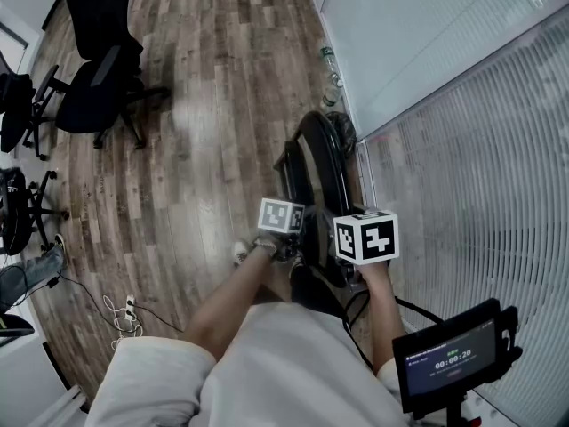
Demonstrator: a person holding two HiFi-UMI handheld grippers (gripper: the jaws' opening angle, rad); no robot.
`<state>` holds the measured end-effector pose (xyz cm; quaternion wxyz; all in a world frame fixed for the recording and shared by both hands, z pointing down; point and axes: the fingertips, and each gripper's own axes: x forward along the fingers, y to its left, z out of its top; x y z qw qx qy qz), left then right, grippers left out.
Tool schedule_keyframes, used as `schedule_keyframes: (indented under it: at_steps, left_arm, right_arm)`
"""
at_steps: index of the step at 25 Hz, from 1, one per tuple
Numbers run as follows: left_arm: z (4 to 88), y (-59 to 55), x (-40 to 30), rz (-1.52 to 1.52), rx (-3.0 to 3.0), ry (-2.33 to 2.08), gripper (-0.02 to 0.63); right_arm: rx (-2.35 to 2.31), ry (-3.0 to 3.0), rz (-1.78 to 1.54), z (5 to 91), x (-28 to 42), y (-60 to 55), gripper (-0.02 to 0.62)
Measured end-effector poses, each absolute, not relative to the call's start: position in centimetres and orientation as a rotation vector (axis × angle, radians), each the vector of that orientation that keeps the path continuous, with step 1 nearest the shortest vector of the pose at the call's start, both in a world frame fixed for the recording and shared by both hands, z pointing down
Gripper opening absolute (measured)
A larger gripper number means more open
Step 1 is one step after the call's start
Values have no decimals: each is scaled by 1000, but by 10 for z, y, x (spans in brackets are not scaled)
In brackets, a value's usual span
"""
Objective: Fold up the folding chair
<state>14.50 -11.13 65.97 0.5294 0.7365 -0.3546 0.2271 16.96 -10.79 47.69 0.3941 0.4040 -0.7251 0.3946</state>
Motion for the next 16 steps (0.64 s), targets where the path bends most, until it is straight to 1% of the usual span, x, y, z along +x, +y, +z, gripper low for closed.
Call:
schedule_keyframes:
  at_steps: [16]
  left_arm:
    - [660, -111, 146, 575, 1744, -872, 232]
  right_arm:
    - [1023, -1832, 972, 475, 165, -111, 101]
